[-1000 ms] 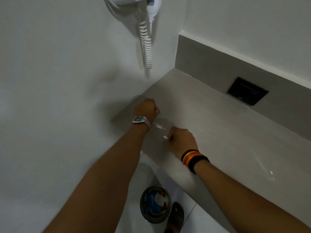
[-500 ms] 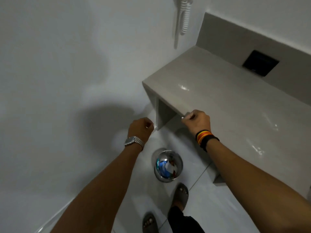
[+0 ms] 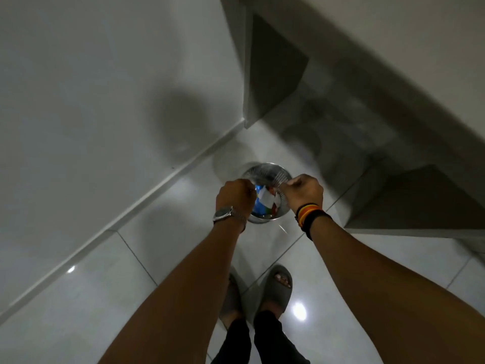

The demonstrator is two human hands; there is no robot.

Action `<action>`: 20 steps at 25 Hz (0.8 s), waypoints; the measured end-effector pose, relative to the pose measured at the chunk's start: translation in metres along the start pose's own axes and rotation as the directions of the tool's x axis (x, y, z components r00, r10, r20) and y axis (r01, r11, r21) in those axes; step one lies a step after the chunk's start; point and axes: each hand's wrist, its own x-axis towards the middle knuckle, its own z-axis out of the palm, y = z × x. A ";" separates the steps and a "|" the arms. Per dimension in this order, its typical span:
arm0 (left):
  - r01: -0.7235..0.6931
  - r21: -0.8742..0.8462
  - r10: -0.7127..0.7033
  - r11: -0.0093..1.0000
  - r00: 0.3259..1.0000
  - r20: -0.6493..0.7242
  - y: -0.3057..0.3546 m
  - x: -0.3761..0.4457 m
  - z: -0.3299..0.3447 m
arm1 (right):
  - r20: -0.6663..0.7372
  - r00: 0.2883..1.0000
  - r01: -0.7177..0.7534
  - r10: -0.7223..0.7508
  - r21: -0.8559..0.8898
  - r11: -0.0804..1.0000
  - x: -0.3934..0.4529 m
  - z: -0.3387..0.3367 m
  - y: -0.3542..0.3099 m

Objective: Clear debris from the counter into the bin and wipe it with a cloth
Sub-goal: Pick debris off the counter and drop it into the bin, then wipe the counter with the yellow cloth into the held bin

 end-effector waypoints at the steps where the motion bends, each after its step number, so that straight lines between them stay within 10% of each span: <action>1: -0.007 0.011 0.007 1.000 1.000 0.004 -0.004 0.011 0.021 | 0.009 1.000 -0.001 0.001 0.008 1.000 0.012 0.013 0.014; 9: -0.222 0.101 0.223 0.970 0.975 -0.002 -0.020 -0.007 0.051 | 0.161 0.902 0.432 -0.401 -0.353 0.830 -0.014 0.009 0.060; 13: -0.370 0.273 0.411 0.888 0.904 -0.113 0.008 -0.042 -0.024 | 0.159 0.762 0.613 -0.627 -0.490 0.620 -0.072 -0.040 -0.001; 20: -0.494 0.438 0.633 0.751 0.728 -0.264 0.123 -0.111 -0.222 | -0.055 0.711 0.547 -0.701 -0.584 0.600 -0.161 -0.160 -0.144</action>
